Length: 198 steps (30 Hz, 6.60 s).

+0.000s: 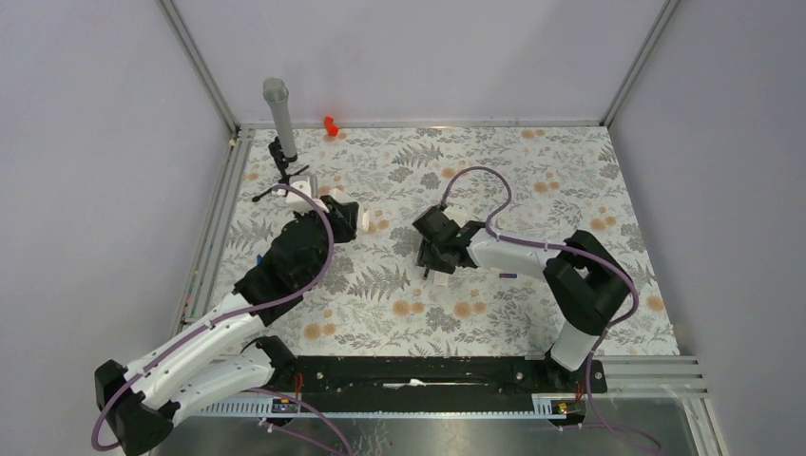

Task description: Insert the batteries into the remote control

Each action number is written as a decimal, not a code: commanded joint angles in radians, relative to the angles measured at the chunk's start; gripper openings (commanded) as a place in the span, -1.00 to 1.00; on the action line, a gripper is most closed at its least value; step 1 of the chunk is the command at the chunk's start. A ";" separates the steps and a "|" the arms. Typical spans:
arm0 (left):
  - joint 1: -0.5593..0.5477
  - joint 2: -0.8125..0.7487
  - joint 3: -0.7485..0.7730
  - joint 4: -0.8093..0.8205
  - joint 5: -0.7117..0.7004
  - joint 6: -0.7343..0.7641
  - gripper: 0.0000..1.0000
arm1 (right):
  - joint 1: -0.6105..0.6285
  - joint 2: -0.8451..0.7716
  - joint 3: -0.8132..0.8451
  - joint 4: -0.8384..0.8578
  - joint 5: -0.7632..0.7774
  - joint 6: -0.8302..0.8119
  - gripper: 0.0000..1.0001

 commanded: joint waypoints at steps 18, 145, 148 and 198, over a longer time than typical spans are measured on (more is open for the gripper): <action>0.045 -0.150 -0.011 0.094 -0.017 -0.001 -0.87 | 0.073 0.276 0.324 -0.388 0.220 0.019 -0.42; 0.227 0.300 -0.283 1.311 0.380 -1.038 -1.00 | 0.064 -0.339 0.231 0.367 0.129 -0.400 -0.28; 0.227 0.300 -0.284 1.309 0.380 -1.038 -1.00 | 0.064 -0.343 0.241 0.363 0.130 -0.397 -0.24; 0.262 0.451 -0.273 1.456 0.535 -0.914 -1.00 | -0.242 -0.348 0.138 0.528 -0.715 0.698 0.99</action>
